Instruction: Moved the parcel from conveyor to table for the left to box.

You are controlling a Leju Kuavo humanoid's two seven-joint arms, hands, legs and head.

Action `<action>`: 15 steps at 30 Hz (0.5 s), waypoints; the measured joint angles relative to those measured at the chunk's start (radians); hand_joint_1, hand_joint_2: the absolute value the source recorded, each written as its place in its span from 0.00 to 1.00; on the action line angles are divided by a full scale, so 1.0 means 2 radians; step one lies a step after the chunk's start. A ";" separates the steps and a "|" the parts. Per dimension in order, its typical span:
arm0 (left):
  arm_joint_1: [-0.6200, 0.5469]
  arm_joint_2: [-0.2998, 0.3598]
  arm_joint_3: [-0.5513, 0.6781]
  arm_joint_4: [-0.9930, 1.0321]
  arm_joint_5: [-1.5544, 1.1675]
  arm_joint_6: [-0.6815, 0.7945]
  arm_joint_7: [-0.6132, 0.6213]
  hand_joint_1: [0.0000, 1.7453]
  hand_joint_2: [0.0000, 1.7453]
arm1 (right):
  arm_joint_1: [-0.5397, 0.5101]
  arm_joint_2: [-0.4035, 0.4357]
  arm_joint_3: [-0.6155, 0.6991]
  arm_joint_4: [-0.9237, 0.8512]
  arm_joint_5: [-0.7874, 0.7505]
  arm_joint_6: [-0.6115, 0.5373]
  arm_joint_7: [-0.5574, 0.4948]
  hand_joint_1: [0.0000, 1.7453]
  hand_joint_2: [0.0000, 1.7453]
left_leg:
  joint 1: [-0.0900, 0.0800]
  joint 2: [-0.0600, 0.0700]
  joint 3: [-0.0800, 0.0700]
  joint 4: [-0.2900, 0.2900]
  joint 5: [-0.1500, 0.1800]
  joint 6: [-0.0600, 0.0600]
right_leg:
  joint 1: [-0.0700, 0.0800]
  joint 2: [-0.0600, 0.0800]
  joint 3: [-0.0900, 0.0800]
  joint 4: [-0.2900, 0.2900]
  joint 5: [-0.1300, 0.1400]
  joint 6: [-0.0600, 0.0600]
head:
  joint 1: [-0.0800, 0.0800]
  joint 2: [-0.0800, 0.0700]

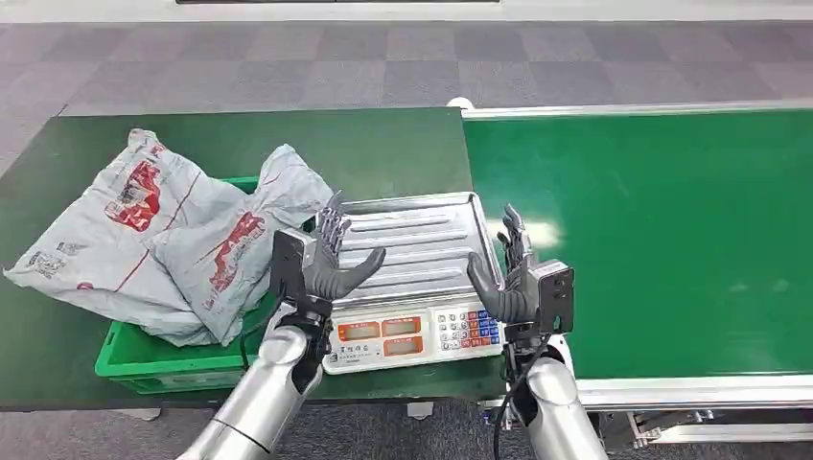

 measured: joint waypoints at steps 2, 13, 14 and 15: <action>0.006 0.000 0.000 -0.011 0.005 -0.006 0.002 0.00 1.00 | 0.001 0.000 0.000 -0.005 0.005 -0.005 0.001 0.00 1.00 | 0.000 0.000 0.000 0.000 0.000 0.000 | 0.000 0.000 0.000 0.000 0.000 0.000 | 0.000 0.000; 0.037 -0.001 -0.001 -0.071 0.048 -0.023 -0.004 0.00 1.00 | 0.007 -0.001 0.001 -0.025 0.006 -0.014 0.006 0.00 1.00 | 0.000 0.000 0.000 0.000 0.000 0.000 | 0.000 0.000 0.000 0.000 0.000 0.000 | 0.000 0.000; 0.037 -0.001 -0.001 -0.073 0.048 -0.019 -0.004 0.00 1.00 | 0.007 -0.002 0.002 -0.026 0.005 -0.014 0.006 0.00 1.00 | 0.000 0.000 0.000 0.000 0.000 0.000 | 0.000 0.000 0.000 0.000 0.000 0.000 | 0.000 0.000; 0.037 -0.001 -0.001 -0.074 0.048 -0.016 -0.004 0.00 1.00 | 0.007 -0.002 0.003 -0.026 0.004 -0.014 0.006 0.00 1.00 | 0.000 0.000 0.000 0.000 0.000 0.000 | 0.000 0.000 0.000 0.000 0.000 0.000 | 0.000 0.000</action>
